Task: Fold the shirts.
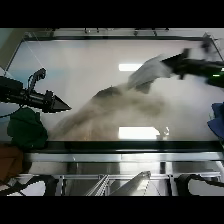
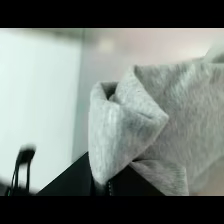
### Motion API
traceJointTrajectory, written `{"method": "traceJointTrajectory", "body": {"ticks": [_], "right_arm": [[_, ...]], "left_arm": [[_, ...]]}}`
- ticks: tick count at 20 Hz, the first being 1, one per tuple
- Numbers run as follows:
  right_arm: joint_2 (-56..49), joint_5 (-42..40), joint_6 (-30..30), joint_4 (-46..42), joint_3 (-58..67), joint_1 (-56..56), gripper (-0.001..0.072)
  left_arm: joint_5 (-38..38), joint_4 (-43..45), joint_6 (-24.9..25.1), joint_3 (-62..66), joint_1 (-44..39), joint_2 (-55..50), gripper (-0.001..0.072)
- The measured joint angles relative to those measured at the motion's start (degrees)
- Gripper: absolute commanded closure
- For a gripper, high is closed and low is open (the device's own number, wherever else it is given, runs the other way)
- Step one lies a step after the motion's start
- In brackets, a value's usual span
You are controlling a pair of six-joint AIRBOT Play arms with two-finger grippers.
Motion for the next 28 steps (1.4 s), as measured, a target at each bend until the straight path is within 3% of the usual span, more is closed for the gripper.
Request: {"method": "traceJointTrajectory", "body": {"ticks": [3,7,10,15,16,17,18,22,24,25,26,27,28], "right_arm": [[8.9,2.5,10.1,-13.3,0.0,-19.1,0.0696],[14.9,14.5,23.8,-45.1,-0.2,-40.6,0.0695],[16.3,20.8,28.2,-66.0,-1.3,-51.4,0.0695],[14.5,21.7,30.3,-77.8,-3.5,-58.5,0.0664],[13.9,21.6,30.3,-79.0,-3.7,-59.0,0.0418],[13.3,21.7,30.3,-79.8,-3.8,-59.3,0.0068],[12.8,21.7,30.4,-80.1,-4.0,-59.6,0.0002],[12.2,22.1,30.4,-77.7,-4.2,-60.0,0.0006],[12.1,22.1,30.0,-72.6,-4.2,-59.6,0.0046],[12.1,22.1,29.6,-69.6,-4.2,-58.9,0.0230],[12.1,21.8,29.0,-66.1,-4.2,-57.6,0.0485],[12.1,21.4,28.2,-61.7,-4.2,-55.5,0.0633],[12.1,20.9,27.0,-57.2,-4.2,-52.7,0.0693]], "left_arm": [[0.2,0.0,0.0,0.0,0.0,0.0,0.0681],[-0.3,0.1,0.9,0.0,-0.1,0.0,0.0681],[-0.6,0.1,1.7,0.0,-1.0,0.0,0.0681],[-1.2,0.2,2.1,0.0,-4.5,0.0,0.0681],[-1.4,0.2,2.1,0.0,-5.4,0.0,0.0681],[-1.6,0.2,2.2,0.0,-6.3,0.0,0.0682],[-1.7,0.3,2.2,0.0,-7.1,0.0,0.0681],[-2.7,0.2,2.2,0.0,-9.0,0.0,0.0682],[-2.9,0.2,2.2,0.0,-9.3,0.0,0.0682],[-3.1,0.2,2.2,0.0,-9.4,0.0,0.0682],[-3.1,0.2,2.2,0.0,-9.5,0.0,0.0682],[-3.1,0.2,2.3,0.0,-9.6,0.0,0.0682],[-3.3,0.1,2.3,0.0,-9.6,0.0,0.0682]]}}
